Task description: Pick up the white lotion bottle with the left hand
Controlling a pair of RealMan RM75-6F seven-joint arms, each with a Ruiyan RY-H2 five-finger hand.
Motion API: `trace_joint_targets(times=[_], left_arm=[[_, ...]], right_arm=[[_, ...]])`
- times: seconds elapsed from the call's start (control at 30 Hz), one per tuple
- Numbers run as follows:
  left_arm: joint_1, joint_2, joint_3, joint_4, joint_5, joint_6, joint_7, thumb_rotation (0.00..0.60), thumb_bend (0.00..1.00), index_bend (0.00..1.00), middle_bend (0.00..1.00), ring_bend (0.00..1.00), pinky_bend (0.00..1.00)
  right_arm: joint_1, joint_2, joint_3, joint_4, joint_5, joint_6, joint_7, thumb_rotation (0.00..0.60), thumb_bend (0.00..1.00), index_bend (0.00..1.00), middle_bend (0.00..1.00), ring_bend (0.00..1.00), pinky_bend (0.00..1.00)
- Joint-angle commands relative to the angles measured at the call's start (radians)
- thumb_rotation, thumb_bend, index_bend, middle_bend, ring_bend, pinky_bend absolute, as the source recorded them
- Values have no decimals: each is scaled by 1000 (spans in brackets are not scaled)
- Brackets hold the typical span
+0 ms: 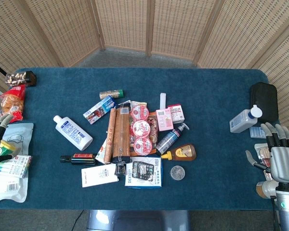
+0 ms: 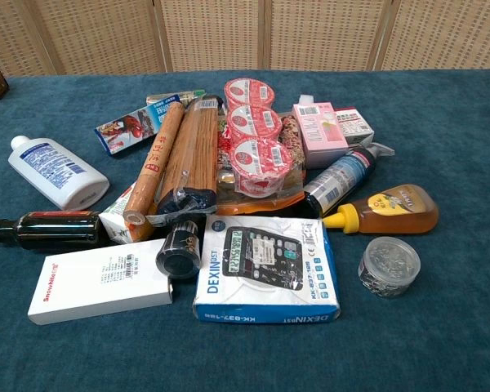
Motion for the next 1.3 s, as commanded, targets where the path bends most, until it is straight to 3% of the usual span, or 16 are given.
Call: trace_joint_targets(times=[0.03,0.37,0.6,0.87,1.3], left_arm=[[-5,-7,-2,1,1,-10,8,600,262,0,0,0,0],[-18,-6,-2,10,21,-30,32,600,262,0,0,0,0],[-80,-39,12,64,43,-125,137,600,264,0,0,0,0],[-190,-166,9,173,38,-277,221,600,262,0,0,0,0],[-314,-385,-2,382,13,-430,210,600,263,0,0,0,0]], right_arm=[[-1,4,-1,-4,1,0,0,320,340,0,113,0,0],[-22,7,-9,-5,-8,30,18,327,341,0,113,0,0],[-31,17,-11,-25,-14,46,8,326,342,0,113,0,0],[-47,32,-13,-50,-9,62,-9,328,341,0,113,0,0],[-98,61,-21,-65,11,104,-11,328,340,0,113,0,0]])
